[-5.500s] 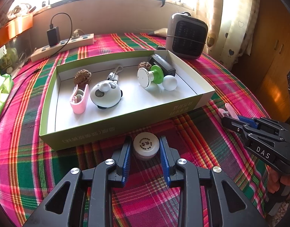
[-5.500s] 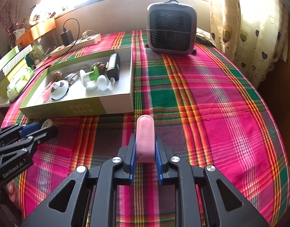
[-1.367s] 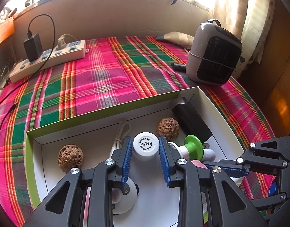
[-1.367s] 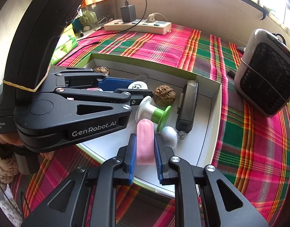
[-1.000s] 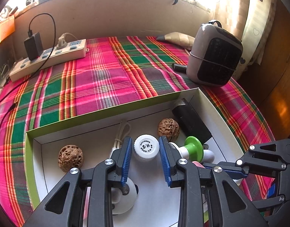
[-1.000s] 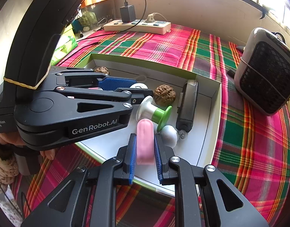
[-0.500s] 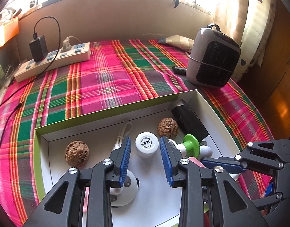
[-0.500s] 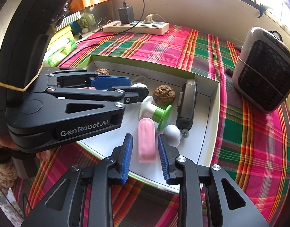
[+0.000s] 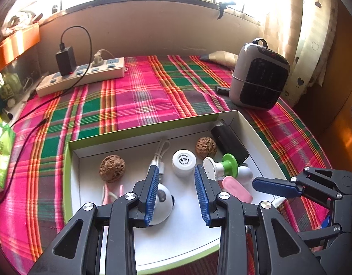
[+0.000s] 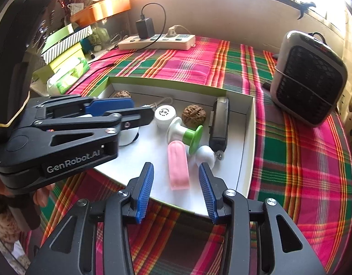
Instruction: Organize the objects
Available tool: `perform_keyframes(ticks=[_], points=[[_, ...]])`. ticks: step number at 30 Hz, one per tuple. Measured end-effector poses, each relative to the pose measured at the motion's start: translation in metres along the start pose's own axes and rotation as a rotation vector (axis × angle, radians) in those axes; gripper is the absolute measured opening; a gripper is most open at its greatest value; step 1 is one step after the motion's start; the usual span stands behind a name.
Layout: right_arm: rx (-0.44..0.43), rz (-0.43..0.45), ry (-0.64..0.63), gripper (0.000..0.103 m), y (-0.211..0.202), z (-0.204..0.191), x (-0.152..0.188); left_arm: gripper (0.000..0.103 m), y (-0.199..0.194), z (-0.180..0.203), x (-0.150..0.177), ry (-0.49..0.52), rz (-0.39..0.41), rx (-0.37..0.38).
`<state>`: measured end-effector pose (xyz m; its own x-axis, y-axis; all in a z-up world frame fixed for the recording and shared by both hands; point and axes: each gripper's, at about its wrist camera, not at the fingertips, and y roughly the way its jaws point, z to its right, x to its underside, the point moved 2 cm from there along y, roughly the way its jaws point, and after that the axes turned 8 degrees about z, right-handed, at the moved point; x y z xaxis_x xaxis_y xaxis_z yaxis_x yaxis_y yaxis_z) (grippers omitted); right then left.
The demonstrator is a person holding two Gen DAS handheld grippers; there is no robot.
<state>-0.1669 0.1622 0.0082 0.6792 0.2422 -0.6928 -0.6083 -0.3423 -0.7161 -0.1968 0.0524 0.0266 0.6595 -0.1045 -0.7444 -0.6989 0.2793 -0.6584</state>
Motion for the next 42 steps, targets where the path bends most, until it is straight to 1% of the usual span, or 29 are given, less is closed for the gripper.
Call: perform_keyframes(ticks=[4, 7, 10, 20, 25, 27, 29, 31, 35, 39, 42], points=[[0.011, 0.015, 0.013, 0.042, -0.004, -0.002, 0.001, 0.03, -0.011, 0.0, 0.005, -0.001, 0.016, -0.022], [0.035, 0.028, 0.011, 0.042, -0.007, -0.004, 0.002, 0.03, -0.019, 0.001, 0.008, 0.005, 0.028, -0.05], [0.047, 0.043, 0.015, 0.042, -0.012, -0.006, 0.003, 0.03, -0.026, 0.002, 0.012, -0.003, 0.036, -0.047], [0.098, 0.092, 0.044, 0.042, -0.026, -0.01, 0.009, 0.03, -0.051, 0.007, 0.021, 0.001, 0.086, -0.097], [0.137, 0.135, 0.043, 0.043, -0.038, -0.015, 0.013, 0.03, -0.065, 0.006, 0.03, -0.036, 0.108, -0.112], [0.138, 0.148, 0.05, 0.043, -0.043, -0.017, 0.015, 0.03, -0.07, 0.006, 0.034, -0.035, 0.112, -0.122], [0.141, 0.155, 0.054, 0.044, -0.046, -0.019, 0.018, 0.03, -0.075, 0.005, 0.038, -0.046, 0.12, -0.132], [0.158, 0.162, 0.043, 0.047, -0.048, -0.022, 0.02, 0.03, -0.079, 0.004, 0.043, -0.051, 0.121, -0.143], [0.153, 0.164, 0.058, 0.048, -0.052, -0.026, 0.027, 0.03, -0.086, 0.004, 0.054, -0.045, 0.126, -0.178], [0.169, 0.162, 0.065, 0.048, -0.054, -0.03, 0.036, 0.03, -0.089, 0.004, 0.067, -0.044, 0.112, -0.186], [0.179, 0.154, 0.072, 0.049, -0.055, -0.032, 0.043, 0.03, -0.092, 0.004, 0.076, -0.039, 0.113, -0.215]])
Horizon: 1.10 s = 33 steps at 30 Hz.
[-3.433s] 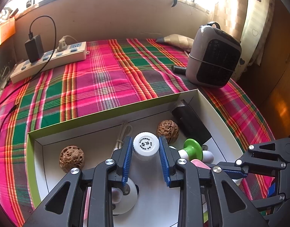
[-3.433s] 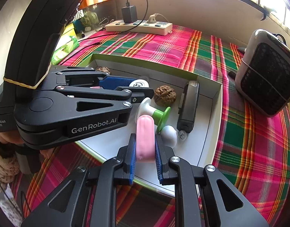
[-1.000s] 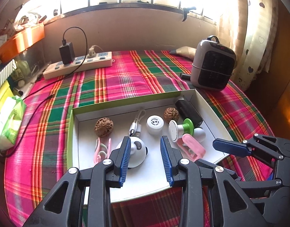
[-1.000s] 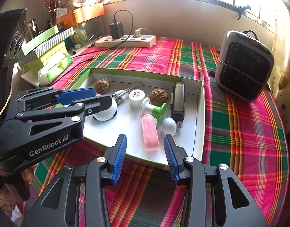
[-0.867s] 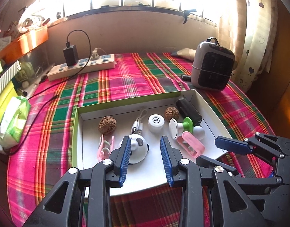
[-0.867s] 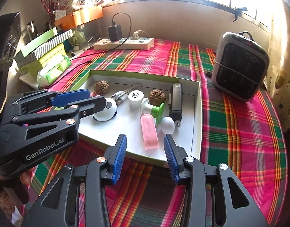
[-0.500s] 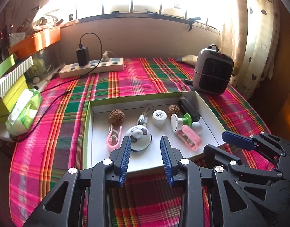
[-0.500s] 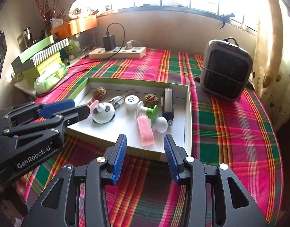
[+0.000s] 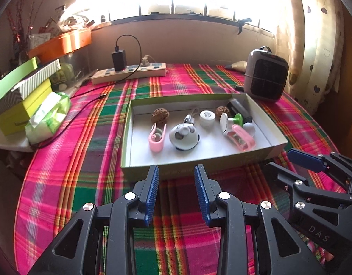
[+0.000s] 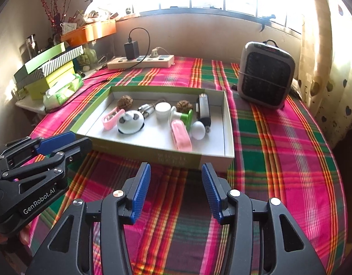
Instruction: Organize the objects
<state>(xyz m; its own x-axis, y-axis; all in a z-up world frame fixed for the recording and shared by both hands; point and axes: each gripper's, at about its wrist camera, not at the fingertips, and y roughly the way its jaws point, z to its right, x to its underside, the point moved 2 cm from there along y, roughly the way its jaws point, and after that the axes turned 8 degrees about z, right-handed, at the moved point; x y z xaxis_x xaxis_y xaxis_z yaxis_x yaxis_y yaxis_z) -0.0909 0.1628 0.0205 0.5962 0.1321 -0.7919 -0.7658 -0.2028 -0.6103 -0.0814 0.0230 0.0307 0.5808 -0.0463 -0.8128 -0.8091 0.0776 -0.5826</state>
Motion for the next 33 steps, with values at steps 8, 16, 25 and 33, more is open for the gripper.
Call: perform_keyframes(ticks=[8, 16, 25, 33], points=[[0.025, -0.036, 0.026, 0.055, 0.001, 0.005, 0.018, 0.031, 0.003, -0.003, 0.022, -0.001, -0.054, -0.015], [0.052, -0.056, 0.025, 0.055, 0.003, 0.009, 0.031, 0.031, 0.005, -0.005, 0.035, -0.006, -0.08, -0.035], [0.079, -0.096, 0.038, 0.056, 0.007, 0.015, 0.038, 0.031, 0.01, -0.006, 0.044, -0.016, -0.109, -0.051], [0.084, -0.11, 0.04, 0.066, 0.009, 0.017, 0.039, 0.034, 0.011, -0.007, 0.044, -0.034, -0.112, -0.058]])
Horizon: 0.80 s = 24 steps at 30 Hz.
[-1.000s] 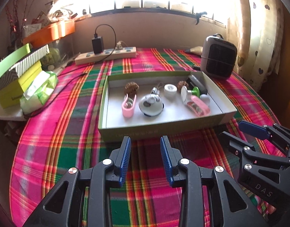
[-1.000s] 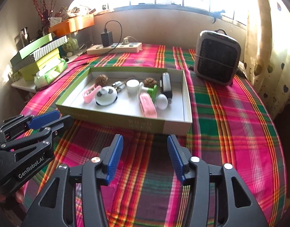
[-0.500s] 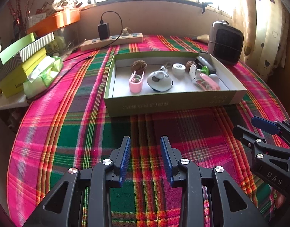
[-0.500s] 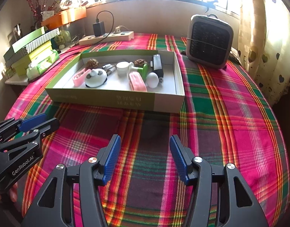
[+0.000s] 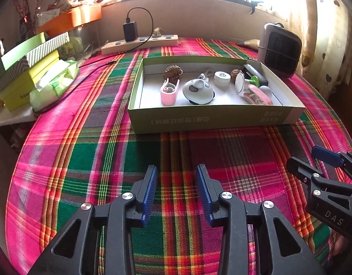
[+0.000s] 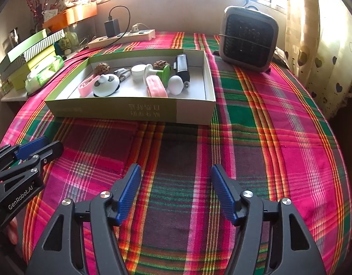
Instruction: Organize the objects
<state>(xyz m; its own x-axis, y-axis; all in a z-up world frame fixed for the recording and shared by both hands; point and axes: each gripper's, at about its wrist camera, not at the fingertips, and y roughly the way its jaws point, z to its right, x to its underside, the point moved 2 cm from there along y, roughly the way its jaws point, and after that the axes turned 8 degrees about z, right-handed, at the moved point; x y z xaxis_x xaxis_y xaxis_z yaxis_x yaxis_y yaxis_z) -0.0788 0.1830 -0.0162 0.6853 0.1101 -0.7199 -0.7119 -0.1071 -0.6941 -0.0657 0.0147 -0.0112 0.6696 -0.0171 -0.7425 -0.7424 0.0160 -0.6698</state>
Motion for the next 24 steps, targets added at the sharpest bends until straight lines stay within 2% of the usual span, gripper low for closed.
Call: perform_keyframes(ticks=[7, 12, 24], points=[[-0.005, -0.007, -0.005, 0.074, 0.0026, -0.0016, -0.0013, 0.037, 0.0007, 0.0012, -0.0006, -0.009, -0.001, -0.004], [-0.008, -0.008, -0.007, 0.075, 0.0032, -0.0019, -0.0015, 0.04, 0.0009, 0.0025, -0.0005, -0.004, -0.002, 0.003], [-0.007, -0.009, -0.005, 0.076, 0.0037, -0.0014, -0.0013, 0.04, 0.0011, 0.0025, -0.0006, -0.004, -0.002, 0.003]])
